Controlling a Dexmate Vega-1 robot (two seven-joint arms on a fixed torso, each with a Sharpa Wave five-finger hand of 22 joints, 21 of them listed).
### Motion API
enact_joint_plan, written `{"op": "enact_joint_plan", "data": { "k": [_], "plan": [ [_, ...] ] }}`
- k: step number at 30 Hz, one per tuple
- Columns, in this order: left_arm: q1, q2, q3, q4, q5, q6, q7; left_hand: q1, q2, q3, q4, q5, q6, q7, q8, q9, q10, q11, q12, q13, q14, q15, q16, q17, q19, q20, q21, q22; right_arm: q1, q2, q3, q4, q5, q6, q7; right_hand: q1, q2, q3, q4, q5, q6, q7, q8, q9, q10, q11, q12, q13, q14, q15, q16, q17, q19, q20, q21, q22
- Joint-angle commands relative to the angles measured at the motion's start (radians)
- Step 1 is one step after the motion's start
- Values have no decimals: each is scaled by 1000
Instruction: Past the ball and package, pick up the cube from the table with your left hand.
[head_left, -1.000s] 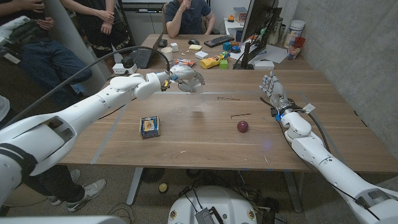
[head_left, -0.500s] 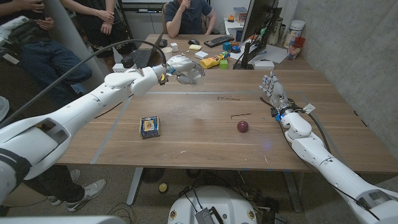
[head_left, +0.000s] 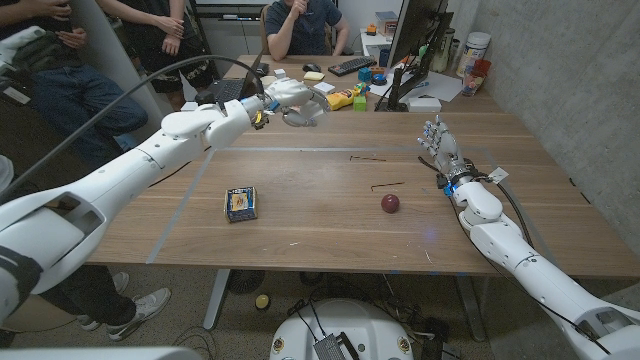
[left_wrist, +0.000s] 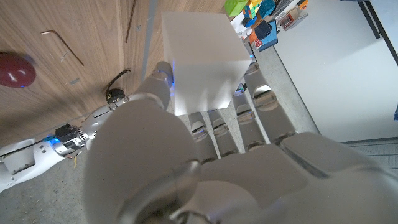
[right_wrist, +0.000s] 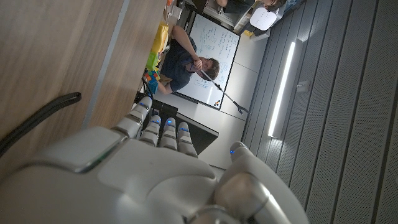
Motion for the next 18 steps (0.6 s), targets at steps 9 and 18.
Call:
{"op": "enact_joint_plan", "data": {
  "k": [9,18],
  "plan": [
    [31,29,-67,-92,32,25,22,189,199,21,21,4,3,0,-6,4,11,-5,-3,4,94,-208,-5,4,53,-36,12,4,-2,2,-1,-2,1,4,4,8,-2,-7,-2,7,4,1,10,4,7,4,7,2,6,0,6,1,0,-3,3,2],
    [34,33,-87,-106,36,35,38,187,200,21,21,5,12,4,-6,4,20,-7,-3,4,100,-210,-7,4,55,-36,13,5,2,3,-2,1,-1,4,4,9,-1,-9,-2,8,7,1,11,4,8,5,7,2,8,0,7,1,-2,-6,2,2]
  ]
}}
